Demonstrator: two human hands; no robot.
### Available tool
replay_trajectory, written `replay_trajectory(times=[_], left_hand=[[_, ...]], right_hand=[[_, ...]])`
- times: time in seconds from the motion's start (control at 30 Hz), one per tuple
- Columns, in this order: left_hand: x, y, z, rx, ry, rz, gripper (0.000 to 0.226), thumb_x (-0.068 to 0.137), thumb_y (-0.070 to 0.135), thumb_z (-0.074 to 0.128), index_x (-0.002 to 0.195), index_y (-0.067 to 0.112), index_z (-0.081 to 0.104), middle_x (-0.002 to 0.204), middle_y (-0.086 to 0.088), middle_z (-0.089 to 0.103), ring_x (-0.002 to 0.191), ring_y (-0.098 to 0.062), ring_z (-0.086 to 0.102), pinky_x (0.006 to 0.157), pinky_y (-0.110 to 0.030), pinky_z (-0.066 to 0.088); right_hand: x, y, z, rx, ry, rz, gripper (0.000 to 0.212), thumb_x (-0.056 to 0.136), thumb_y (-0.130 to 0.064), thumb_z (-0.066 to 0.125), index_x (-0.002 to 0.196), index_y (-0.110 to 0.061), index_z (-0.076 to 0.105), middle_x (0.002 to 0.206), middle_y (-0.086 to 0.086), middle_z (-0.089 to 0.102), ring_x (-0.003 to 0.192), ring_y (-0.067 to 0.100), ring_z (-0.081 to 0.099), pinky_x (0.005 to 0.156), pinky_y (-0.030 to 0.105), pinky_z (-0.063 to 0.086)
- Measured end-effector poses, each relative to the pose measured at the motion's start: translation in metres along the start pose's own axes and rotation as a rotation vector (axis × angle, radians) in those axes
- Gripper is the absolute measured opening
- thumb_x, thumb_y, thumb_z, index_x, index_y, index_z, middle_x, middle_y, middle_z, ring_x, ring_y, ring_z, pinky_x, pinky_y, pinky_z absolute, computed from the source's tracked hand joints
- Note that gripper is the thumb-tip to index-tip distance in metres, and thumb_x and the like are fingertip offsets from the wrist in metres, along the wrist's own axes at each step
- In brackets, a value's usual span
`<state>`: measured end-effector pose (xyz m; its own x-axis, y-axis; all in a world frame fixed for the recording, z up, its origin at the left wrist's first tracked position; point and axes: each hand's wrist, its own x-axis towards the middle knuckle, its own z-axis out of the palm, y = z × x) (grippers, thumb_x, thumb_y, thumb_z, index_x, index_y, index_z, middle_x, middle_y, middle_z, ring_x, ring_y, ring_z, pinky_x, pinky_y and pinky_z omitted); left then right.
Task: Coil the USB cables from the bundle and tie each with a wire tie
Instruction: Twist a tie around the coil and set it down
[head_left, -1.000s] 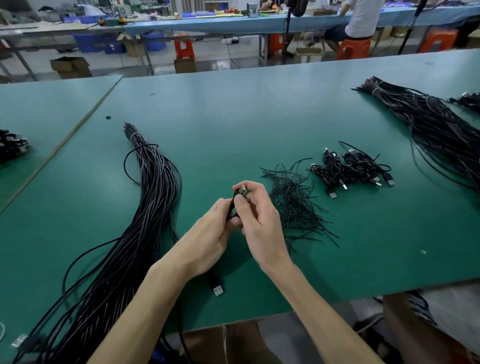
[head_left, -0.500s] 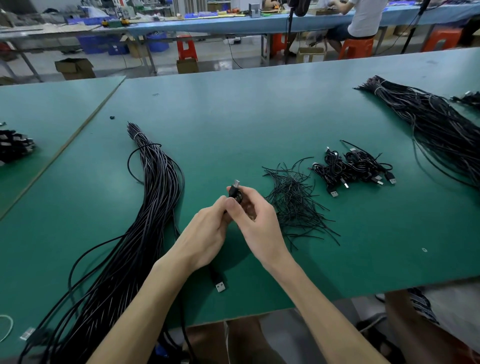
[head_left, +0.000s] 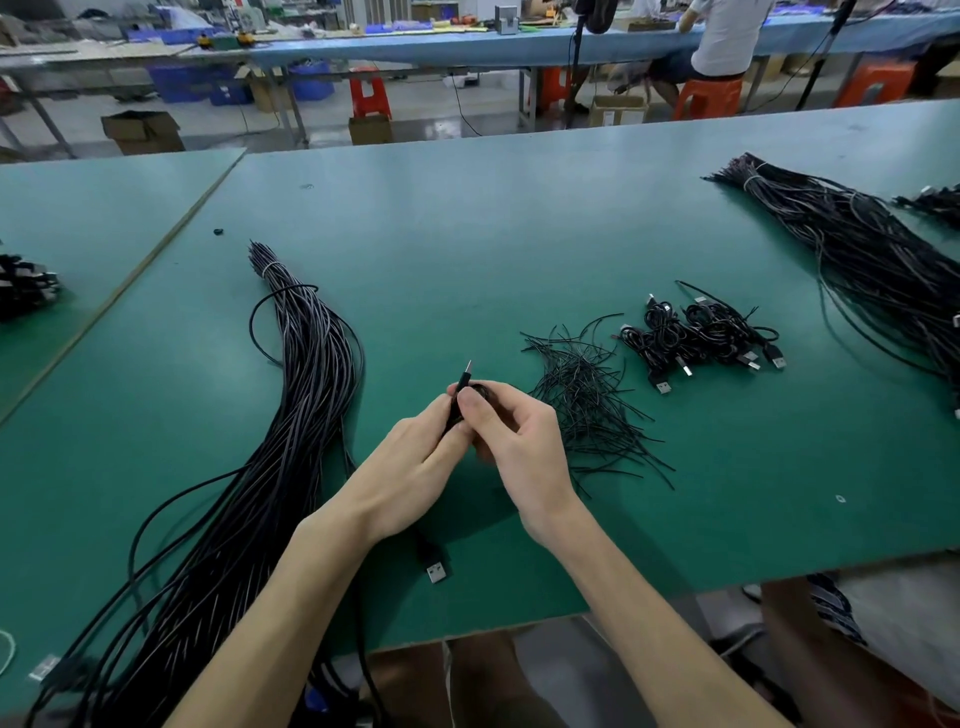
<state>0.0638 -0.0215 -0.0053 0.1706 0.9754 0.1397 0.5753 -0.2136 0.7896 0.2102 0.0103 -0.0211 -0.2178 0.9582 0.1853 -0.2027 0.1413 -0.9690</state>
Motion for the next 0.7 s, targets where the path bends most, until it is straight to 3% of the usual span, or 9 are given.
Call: replay_trajectory(times=[0.13, 0.2, 0.33, 0.4, 0.53, 0.7], left_hand=[[-0.0017, 0.001, -0.0002, -0.098, -0.007, -0.007, 0.04, 0.101, 0.054, 0.032, 0.12, 0.03, 0.058, 0.097, 0.002, 0.069, 0.084, -0.024, 0.057, 0.081, -0.042, 0.048], [-0.001, 0.0005, 0.001, -0.178, 0.015, -0.028, 0.042, 0.101, 0.056, 0.031, 0.113, 0.028, 0.06, 0.086, 0.003, 0.063, 0.074, -0.017, 0.049, 0.074, -0.037, 0.044], [0.0022, -0.0022, 0.0031, -0.155, 0.042, -0.017, 0.048, 0.104, 0.056, 0.031, 0.106, 0.018, 0.06, 0.09, -0.009, 0.062, 0.073, -0.018, 0.048, 0.072, -0.039, 0.043], [0.004, -0.0019, 0.0037, -0.193, 0.024, 0.014, 0.045, 0.106, 0.049, 0.033, 0.105, 0.012, 0.059, 0.087, -0.011, 0.059, 0.073, -0.014, 0.045, 0.07, -0.034, 0.04], [0.0064, 0.0015, 0.0039, -0.395, -0.031, 0.034, 0.026, 0.111, 0.02, 0.034, 0.114, 0.019, 0.06, 0.078, 0.019, 0.059, 0.066, 0.002, 0.051, 0.063, -0.008, 0.04], [0.0078, 0.0009, 0.0013, -0.513, -0.079, -0.013, 0.026, 0.105, 0.021, 0.038, 0.118, 0.021, 0.06, 0.071, 0.021, 0.054, 0.059, -0.001, 0.037, 0.053, -0.013, 0.032]], right_hand=[[0.0003, 0.0001, 0.0002, 0.033, 0.008, 0.018, 0.016, 0.099, -0.023, 0.066, 0.102, -0.014, 0.079, 0.072, -0.011, 0.066, 0.062, 0.004, 0.054, 0.055, 0.016, 0.043], [0.0001, 0.0004, 0.0007, 0.04, 0.019, 0.012, 0.016, 0.099, -0.023, 0.065, 0.102, -0.014, 0.079, 0.073, -0.011, 0.069, 0.064, 0.004, 0.057, 0.056, 0.014, 0.044], [0.0001, 0.0006, 0.0009, 0.023, 0.024, 0.003, 0.018, 0.101, -0.025, 0.063, 0.104, -0.016, 0.079, 0.069, -0.011, 0.065, 0.06, 0.008, 0.052, 0.053, 0.016, 0.041], [0.0003, 0.0001, 0.0007, 0.018, 0.036, -0.012, 0.019, 0.102, -0.024, 0.062, 0.104, -0.015, 0.078, 0.064, -0.01, 0.061, 0.056, 0.009, 0.048, 0.052, 0.017, 0.04], [0.0004, -0.0007, 0.0007, -0.022, 0.065, -0.034, 0.015, 0.103, -0.016, 0.062, 0.106, -0.012, 0.076, 0.065, -0.013, 0.061, 0.058, 0.009, 0.048, 0.055, 0.019, 0.042], [-0.001, -0.0011, 0.0006, -0.074, 0.087, -0.055, 0.014, 0.101, -0.012, 0.064, 0.109, -0.011, 0.075, 0.073, -0.02, 0.066, 0.064, 0.0, 0.057, 0.062, 0.014, 0.046]])
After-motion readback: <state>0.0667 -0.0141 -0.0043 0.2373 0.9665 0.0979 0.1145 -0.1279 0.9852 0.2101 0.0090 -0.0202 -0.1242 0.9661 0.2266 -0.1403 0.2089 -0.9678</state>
